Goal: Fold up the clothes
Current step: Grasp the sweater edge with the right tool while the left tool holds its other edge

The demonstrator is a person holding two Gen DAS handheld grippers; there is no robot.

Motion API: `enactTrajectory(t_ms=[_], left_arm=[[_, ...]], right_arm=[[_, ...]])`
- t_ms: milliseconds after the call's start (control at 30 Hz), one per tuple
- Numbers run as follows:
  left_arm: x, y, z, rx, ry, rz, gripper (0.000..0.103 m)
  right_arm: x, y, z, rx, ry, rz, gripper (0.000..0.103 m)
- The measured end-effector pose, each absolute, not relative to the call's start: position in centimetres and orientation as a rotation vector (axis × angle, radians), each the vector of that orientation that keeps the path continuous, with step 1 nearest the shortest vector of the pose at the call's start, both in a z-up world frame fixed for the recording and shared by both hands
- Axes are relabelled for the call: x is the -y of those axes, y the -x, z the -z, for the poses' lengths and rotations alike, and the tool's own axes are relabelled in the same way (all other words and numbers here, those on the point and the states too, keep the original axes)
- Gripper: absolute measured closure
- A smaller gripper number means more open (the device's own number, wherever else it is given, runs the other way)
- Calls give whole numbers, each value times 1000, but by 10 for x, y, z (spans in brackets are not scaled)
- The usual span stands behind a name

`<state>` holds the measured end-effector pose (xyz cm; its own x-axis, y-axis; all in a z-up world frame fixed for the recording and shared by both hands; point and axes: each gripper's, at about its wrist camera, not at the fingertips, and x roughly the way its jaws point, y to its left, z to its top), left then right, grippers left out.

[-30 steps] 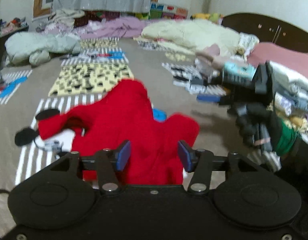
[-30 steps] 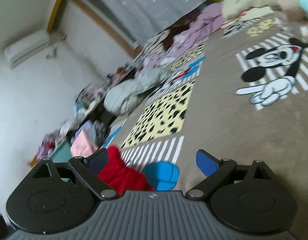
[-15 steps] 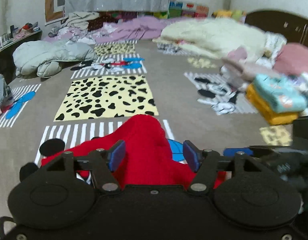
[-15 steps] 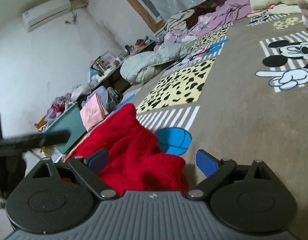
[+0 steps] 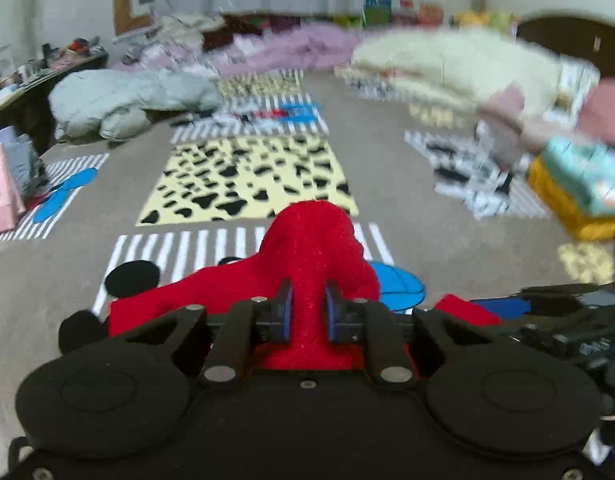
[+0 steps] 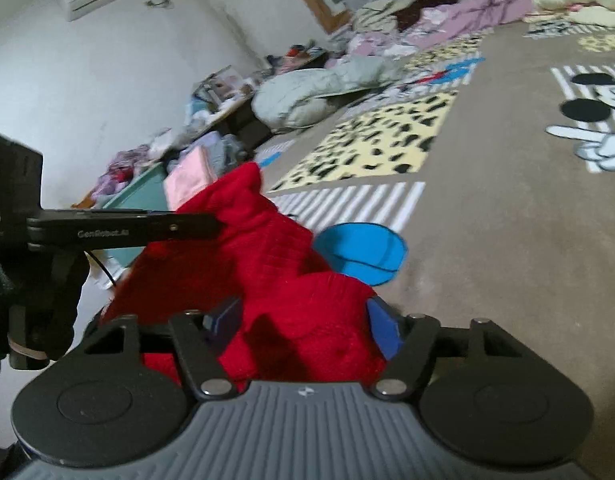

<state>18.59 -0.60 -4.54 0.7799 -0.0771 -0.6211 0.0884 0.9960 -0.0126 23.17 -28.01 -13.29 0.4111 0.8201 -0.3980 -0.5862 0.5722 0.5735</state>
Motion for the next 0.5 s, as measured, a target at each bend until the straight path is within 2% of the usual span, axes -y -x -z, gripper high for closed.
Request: enactTrajectory(t_ms=[233, 433, 500], left_arm=[[-41, -107, 45, -654, 75, 44, 89], [-63, -73, 55, -715, 130, 16, 89], [-67, -64, 60, -744, 132, 6, 89]], right_arm=[[265, -211, 117, -634, -284, -991, 37], [239, -191, 107, -589, -216, -1085, 36], [231, -184, 104, -577, -196, -1119, 32]])
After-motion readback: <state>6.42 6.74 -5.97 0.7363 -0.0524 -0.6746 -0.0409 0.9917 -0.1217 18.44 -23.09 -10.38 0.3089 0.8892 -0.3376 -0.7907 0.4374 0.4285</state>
